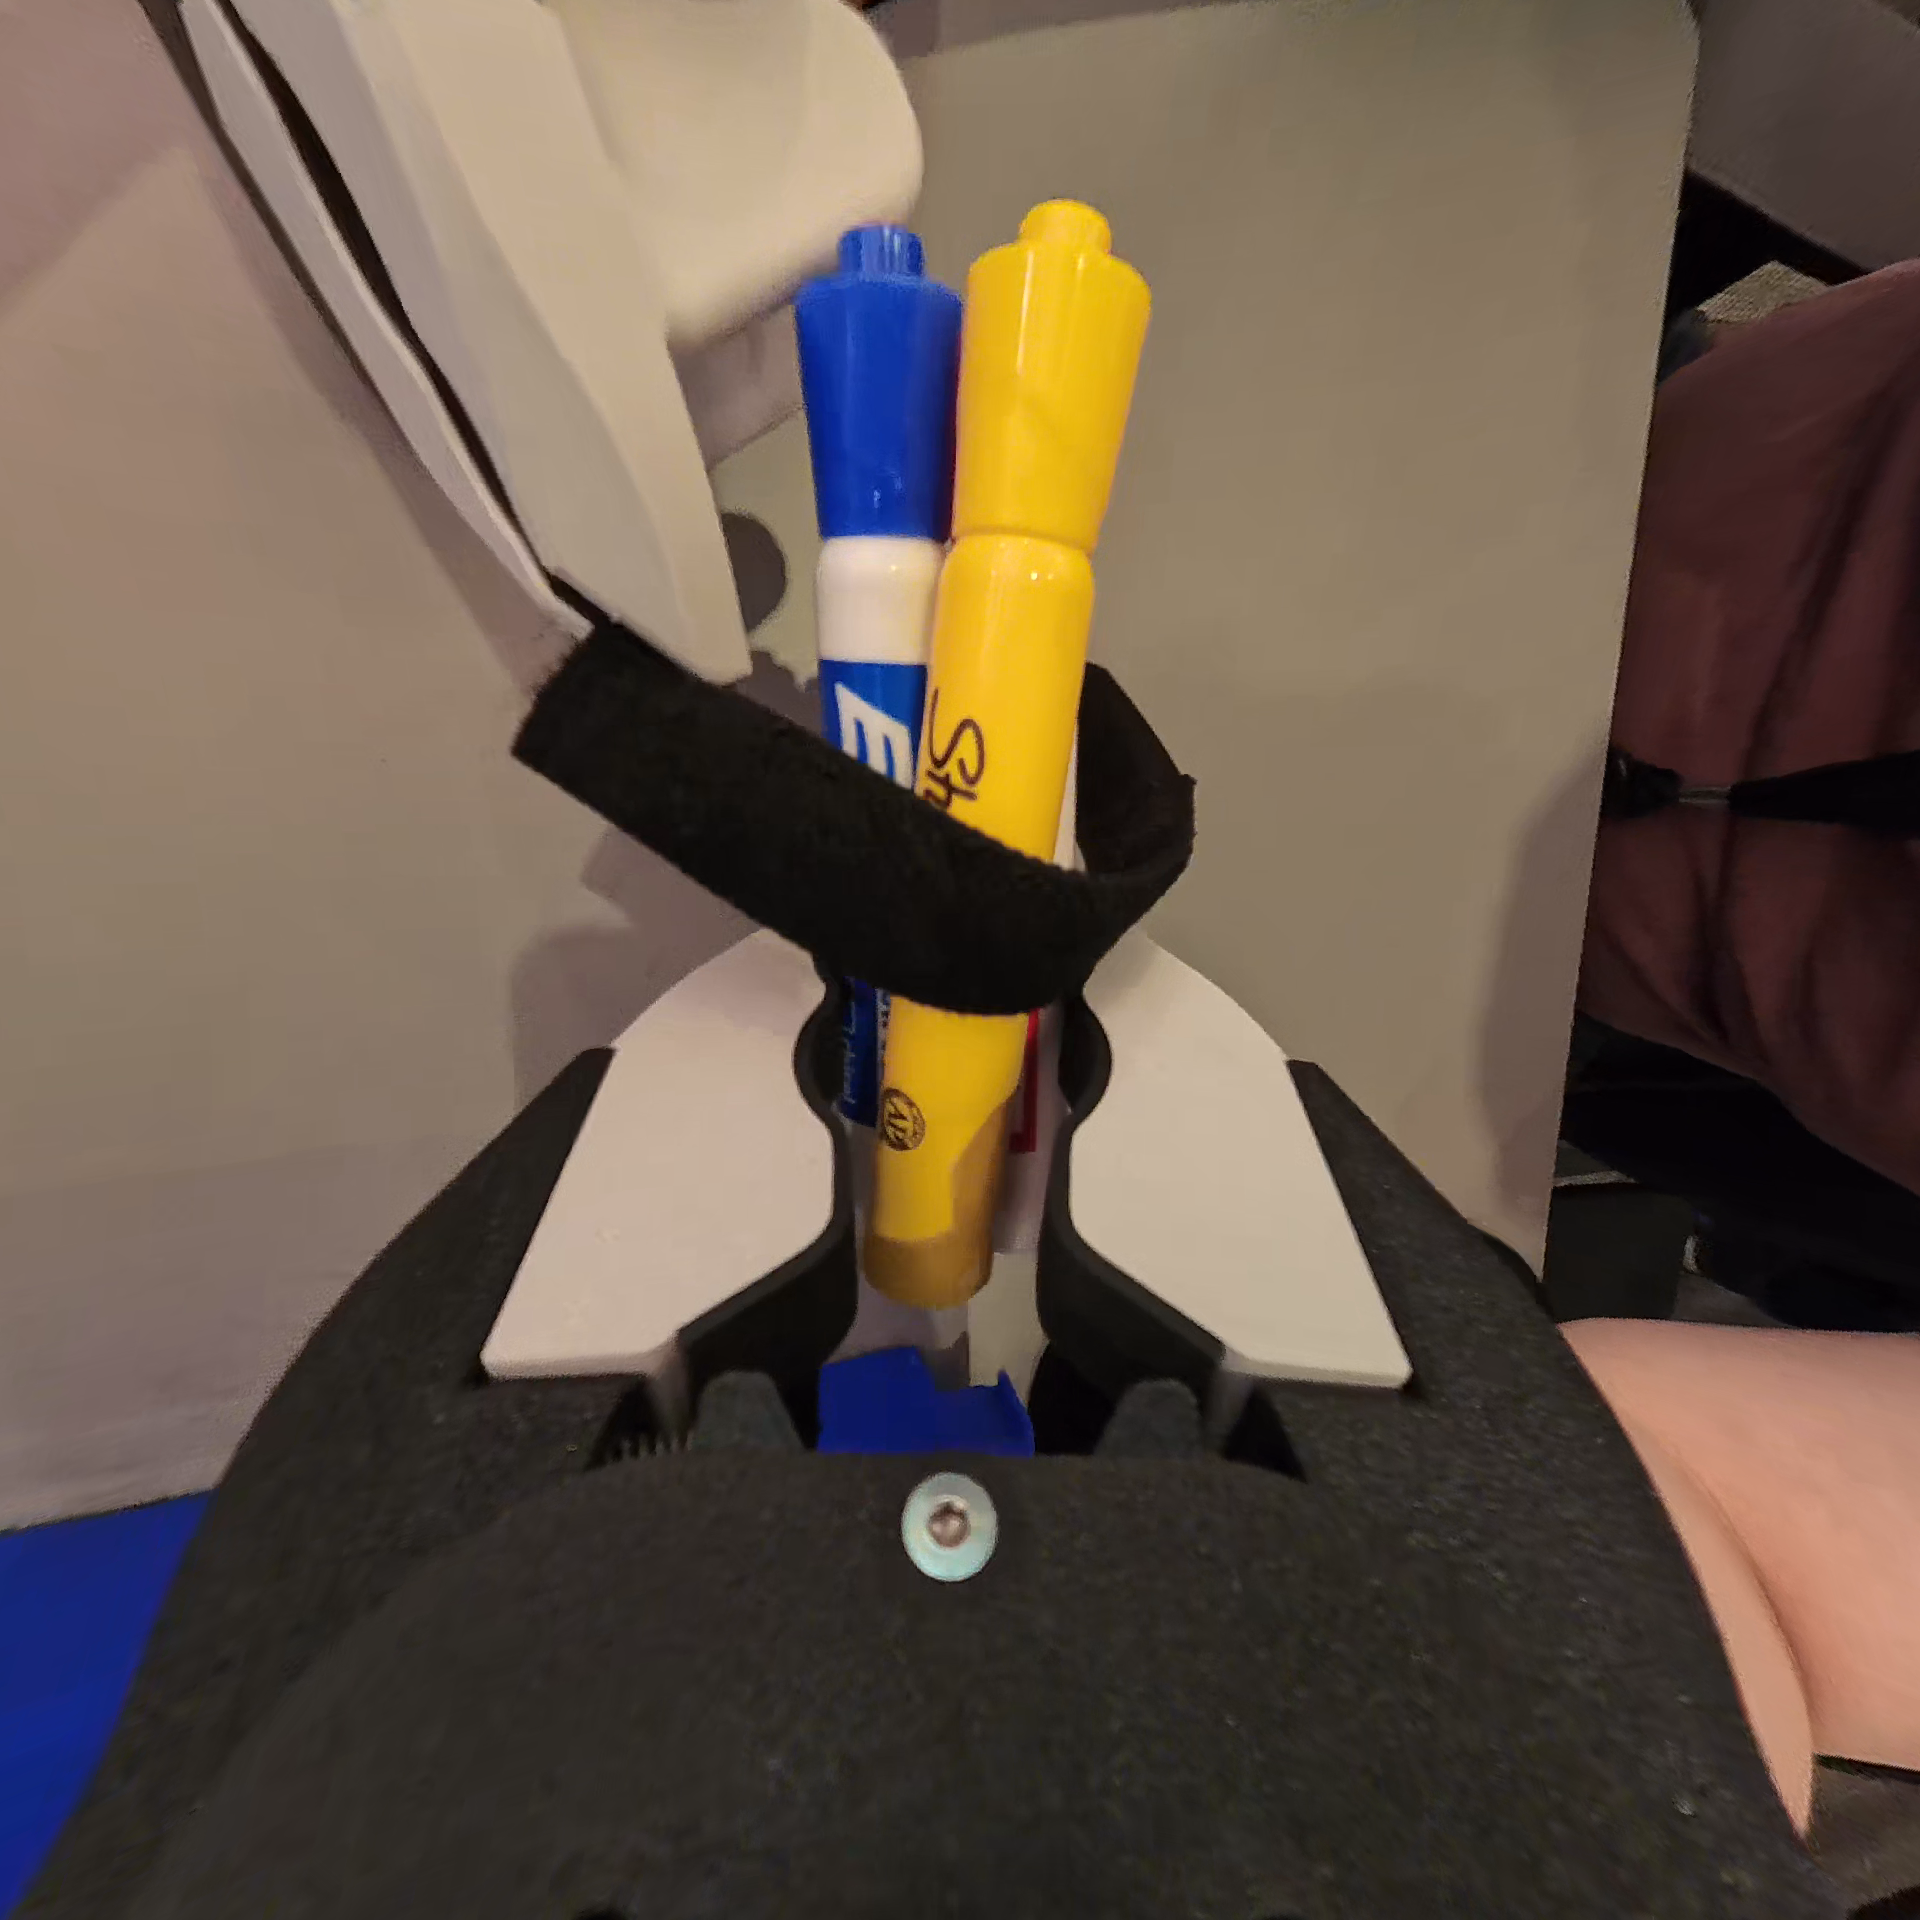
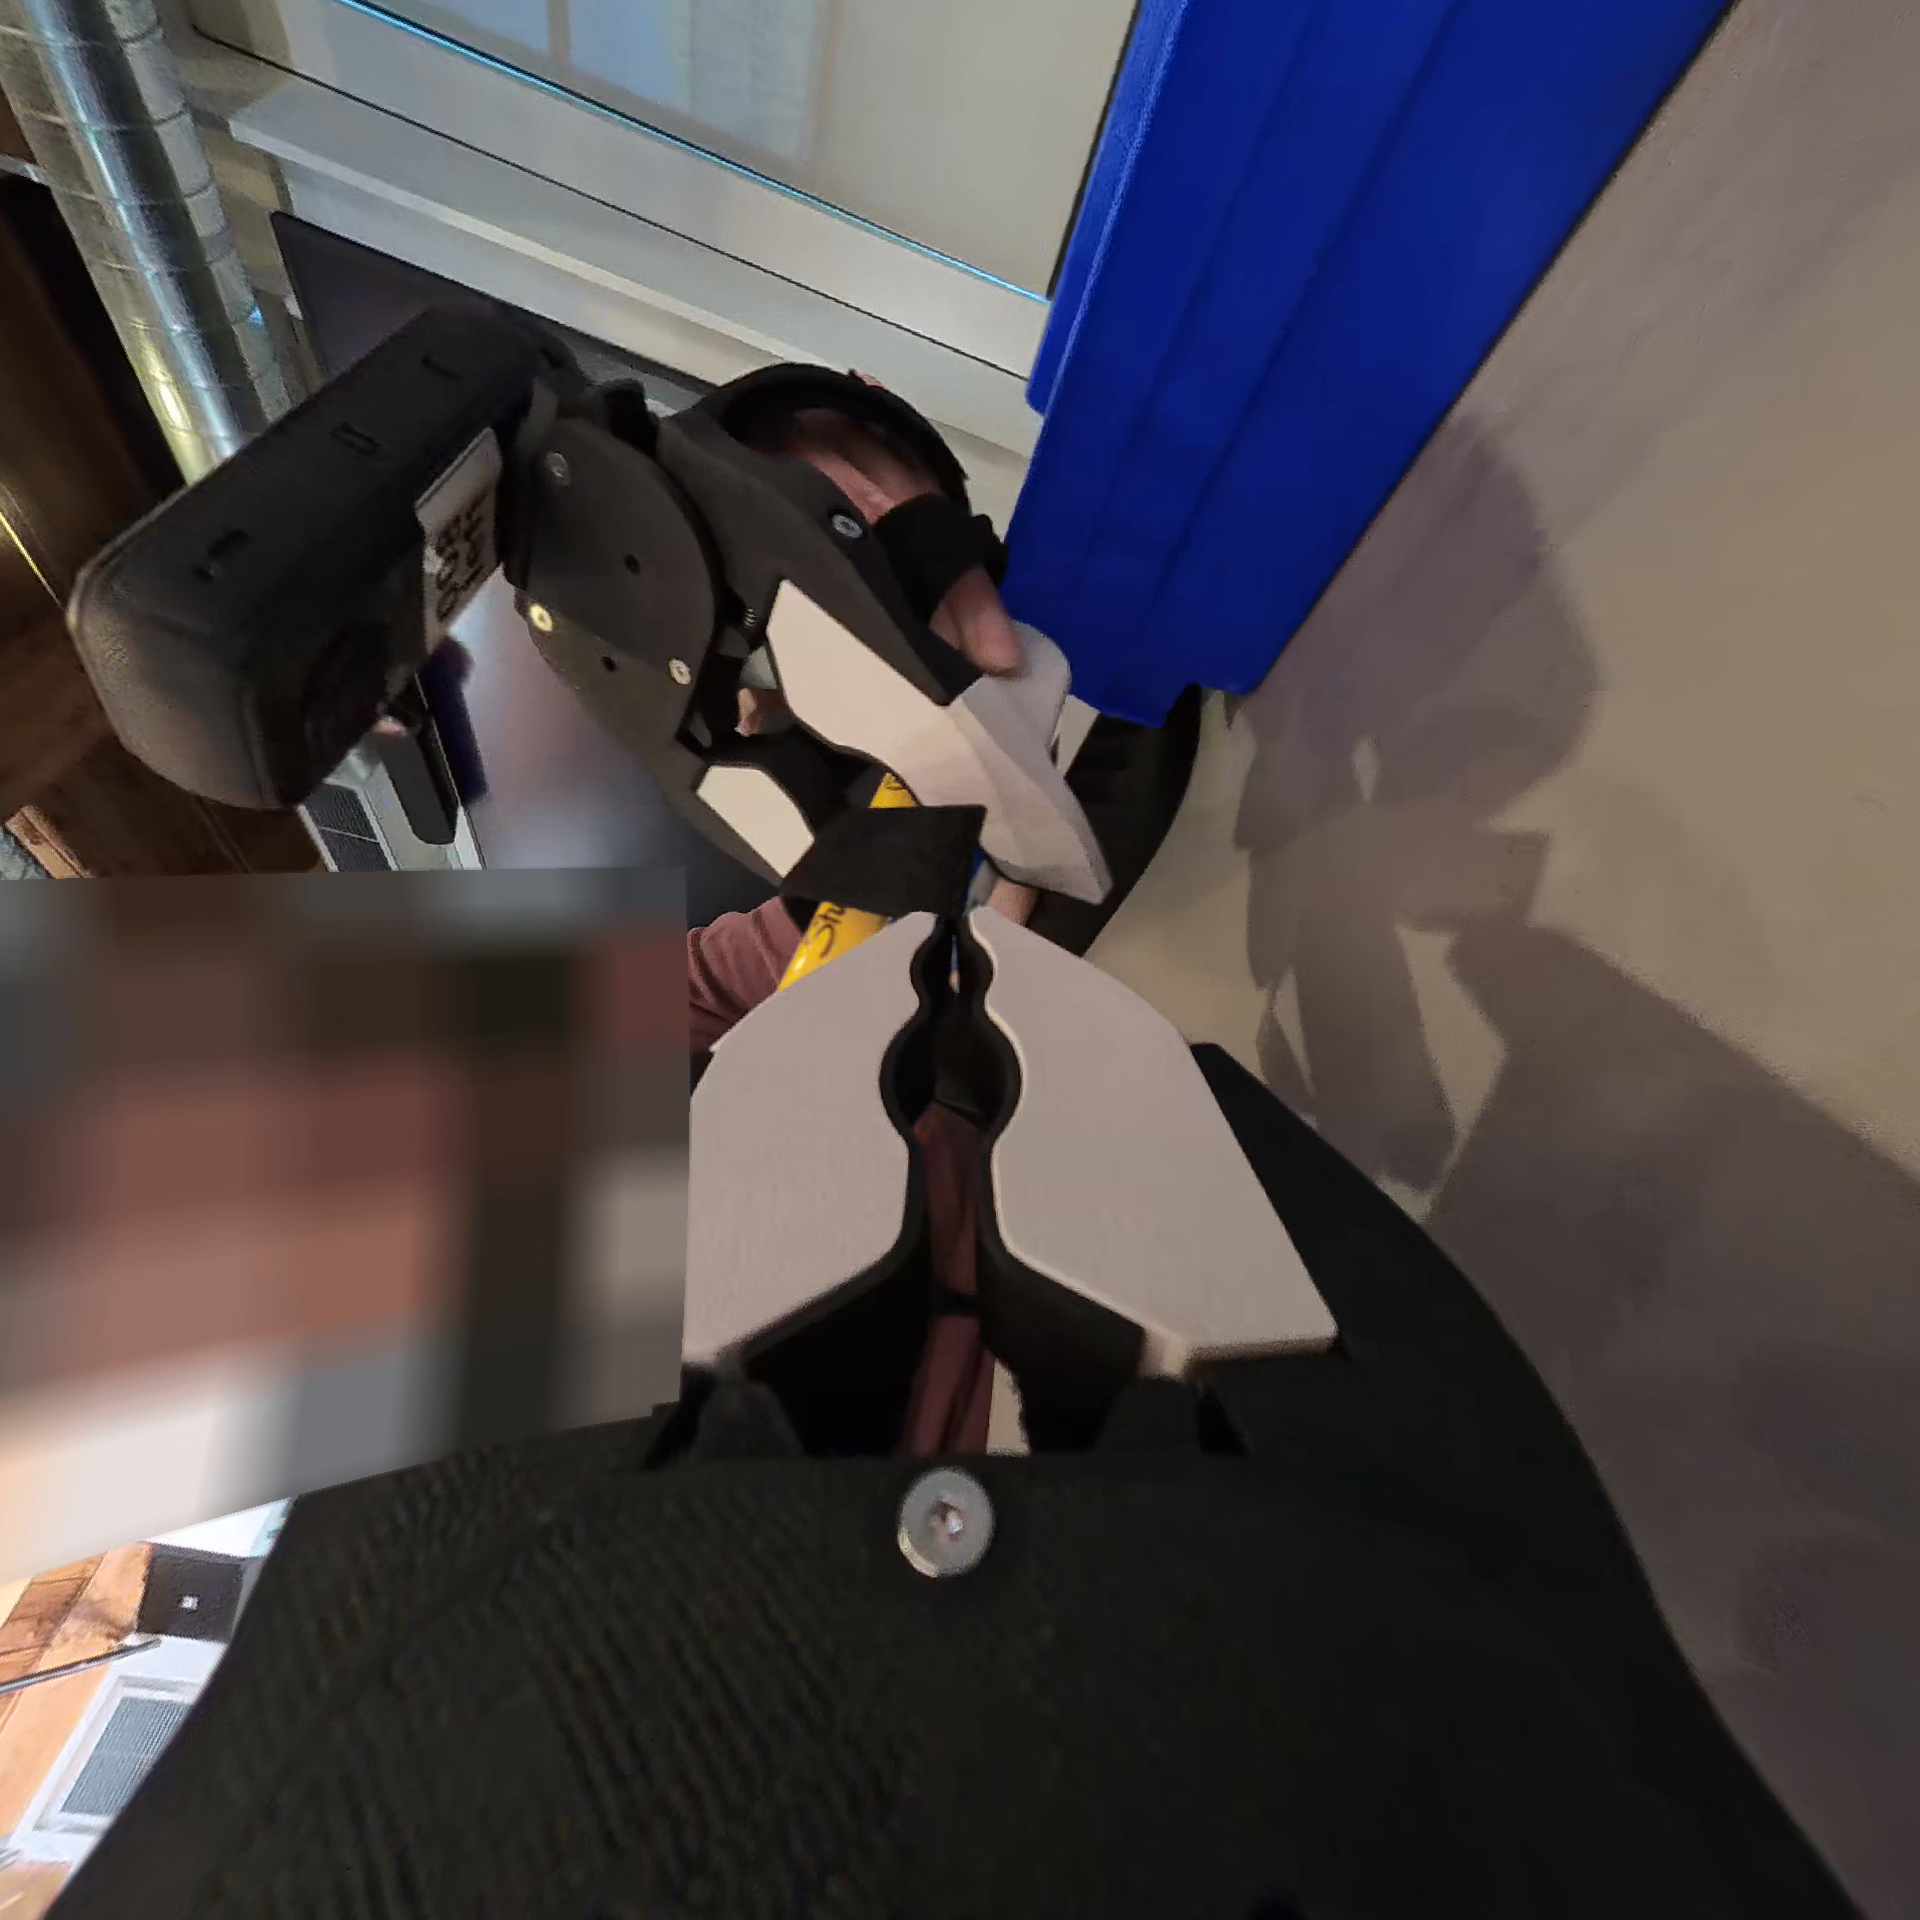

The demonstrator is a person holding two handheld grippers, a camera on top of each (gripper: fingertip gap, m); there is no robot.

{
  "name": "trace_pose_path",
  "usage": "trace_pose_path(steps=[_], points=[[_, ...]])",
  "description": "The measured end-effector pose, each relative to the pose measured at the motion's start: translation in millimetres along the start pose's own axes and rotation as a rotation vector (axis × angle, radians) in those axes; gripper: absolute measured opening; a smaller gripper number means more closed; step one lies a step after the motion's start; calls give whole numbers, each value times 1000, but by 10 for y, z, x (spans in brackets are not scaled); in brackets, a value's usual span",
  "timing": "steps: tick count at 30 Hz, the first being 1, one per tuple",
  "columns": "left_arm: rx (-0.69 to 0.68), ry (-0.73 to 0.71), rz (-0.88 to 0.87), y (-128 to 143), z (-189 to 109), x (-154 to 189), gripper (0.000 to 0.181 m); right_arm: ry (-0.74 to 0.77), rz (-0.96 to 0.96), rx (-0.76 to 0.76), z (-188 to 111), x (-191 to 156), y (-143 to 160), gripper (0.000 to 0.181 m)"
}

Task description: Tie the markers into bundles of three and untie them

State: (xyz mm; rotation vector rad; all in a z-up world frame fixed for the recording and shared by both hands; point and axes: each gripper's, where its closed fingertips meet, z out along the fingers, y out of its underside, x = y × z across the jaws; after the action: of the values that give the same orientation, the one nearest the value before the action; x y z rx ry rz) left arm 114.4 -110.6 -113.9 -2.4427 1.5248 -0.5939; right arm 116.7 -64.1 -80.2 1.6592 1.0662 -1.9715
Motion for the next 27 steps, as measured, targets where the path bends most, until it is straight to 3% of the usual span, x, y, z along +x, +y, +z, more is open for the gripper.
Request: trace_pose_path(steps=[15,27], points=[[77,70,21,-101,-21,79,38,-74,11,37,21,-18,-58,4],[90,103,23,-117,0,109,38,-35,-9,51,-1,67,-91,4]])
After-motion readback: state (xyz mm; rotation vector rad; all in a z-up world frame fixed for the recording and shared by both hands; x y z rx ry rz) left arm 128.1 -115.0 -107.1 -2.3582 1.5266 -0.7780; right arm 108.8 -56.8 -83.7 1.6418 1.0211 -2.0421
